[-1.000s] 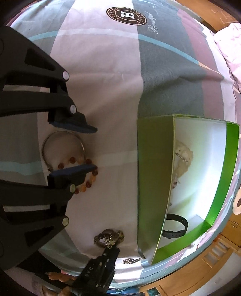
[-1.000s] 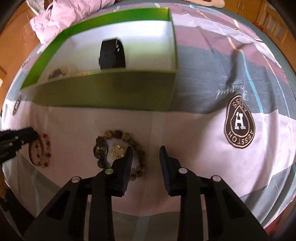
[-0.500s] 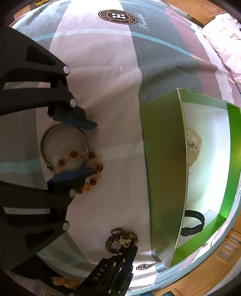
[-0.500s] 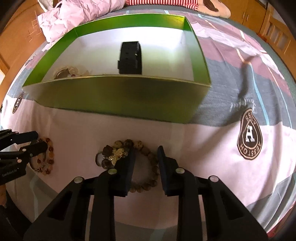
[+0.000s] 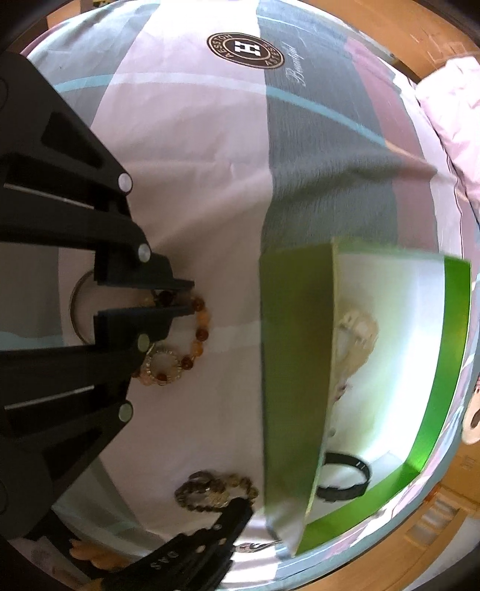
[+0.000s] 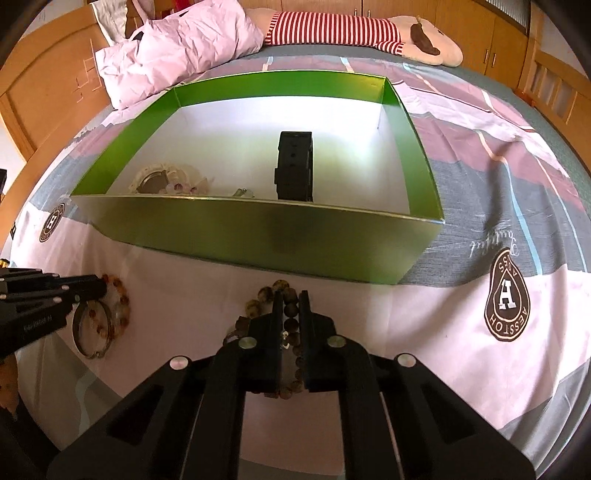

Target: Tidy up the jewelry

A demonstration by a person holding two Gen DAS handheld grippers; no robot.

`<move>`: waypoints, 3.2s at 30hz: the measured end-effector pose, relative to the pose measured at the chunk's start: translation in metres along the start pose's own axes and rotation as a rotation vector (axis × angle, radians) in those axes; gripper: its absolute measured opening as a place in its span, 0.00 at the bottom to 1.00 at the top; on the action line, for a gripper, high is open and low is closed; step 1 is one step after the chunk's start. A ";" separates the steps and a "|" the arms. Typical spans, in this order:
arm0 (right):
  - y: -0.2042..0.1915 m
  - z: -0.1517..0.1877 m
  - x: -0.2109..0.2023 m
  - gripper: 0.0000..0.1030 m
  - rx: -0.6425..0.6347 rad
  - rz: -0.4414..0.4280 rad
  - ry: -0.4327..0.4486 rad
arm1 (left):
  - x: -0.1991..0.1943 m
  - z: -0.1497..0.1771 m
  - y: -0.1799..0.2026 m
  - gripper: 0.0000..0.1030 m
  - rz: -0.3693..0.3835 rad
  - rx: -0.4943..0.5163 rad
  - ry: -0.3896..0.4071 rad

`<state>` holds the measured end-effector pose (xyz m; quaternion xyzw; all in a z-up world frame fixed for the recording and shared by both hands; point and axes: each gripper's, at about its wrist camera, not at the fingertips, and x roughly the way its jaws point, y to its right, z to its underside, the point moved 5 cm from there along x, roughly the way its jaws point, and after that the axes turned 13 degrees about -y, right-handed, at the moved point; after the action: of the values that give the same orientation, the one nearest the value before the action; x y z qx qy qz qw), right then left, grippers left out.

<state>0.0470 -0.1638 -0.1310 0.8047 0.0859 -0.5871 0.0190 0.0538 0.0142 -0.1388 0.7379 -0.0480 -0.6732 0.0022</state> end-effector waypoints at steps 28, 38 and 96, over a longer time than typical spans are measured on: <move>0.002 0.003 -0.005 0.07 -0.027 -0.017 0.023 | -0.001 0.004 0.013 0.11 -0.005 0.073 0.015; 0.001 0.005 -0.002 0.07 -0.033 -0.009 0.010 | 0.009 0.003 0.018 0.26 -0.008 0.105 -0.018; -0.068 0.030 0.013 0.20 -0.295 -0.047 -0.133 | -0.042 0.008 0.015 0.07 0.205 0.106 0.120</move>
<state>0.0114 -0.0991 -0.1482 0.7502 0.1884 -0.6205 0.1288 0.0410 0.0030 -0.0972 0.7671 -0.1584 -0.6207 0.0346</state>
